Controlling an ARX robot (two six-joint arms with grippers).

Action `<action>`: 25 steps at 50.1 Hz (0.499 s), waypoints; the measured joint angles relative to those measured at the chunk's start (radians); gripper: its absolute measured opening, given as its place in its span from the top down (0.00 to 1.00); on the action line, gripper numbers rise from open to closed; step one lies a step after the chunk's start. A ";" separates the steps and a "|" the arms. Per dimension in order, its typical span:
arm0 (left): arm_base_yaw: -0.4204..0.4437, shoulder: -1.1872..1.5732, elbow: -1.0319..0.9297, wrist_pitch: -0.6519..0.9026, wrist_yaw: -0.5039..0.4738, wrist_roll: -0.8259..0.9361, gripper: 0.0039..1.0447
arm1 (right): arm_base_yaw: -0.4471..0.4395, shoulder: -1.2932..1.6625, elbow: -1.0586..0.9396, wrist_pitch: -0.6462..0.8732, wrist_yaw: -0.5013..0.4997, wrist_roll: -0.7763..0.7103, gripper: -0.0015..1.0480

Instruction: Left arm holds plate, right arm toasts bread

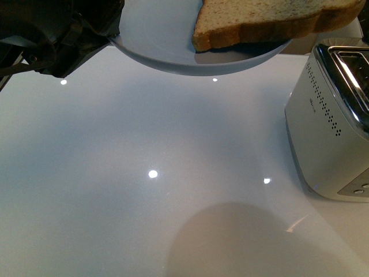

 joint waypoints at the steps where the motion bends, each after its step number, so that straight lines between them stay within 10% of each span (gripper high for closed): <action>1: 0.000 0.000 0.000 0.000 0.000 0.000 0.97 | 0.003 0.005 0.002 0.006 -0.002 0.011 0.09; 20: 0.000 0.000 0.000 0.000 0.000 0.000 0.97 | 0.024 0.035 0.008 0.041 -0.021 0.091 0.09; 25: 0.000 0.000 0.000 0.000 0.000 0.000 0.97 | 0.026 0.039 0.008 0.052 -0.029 0.111 0.26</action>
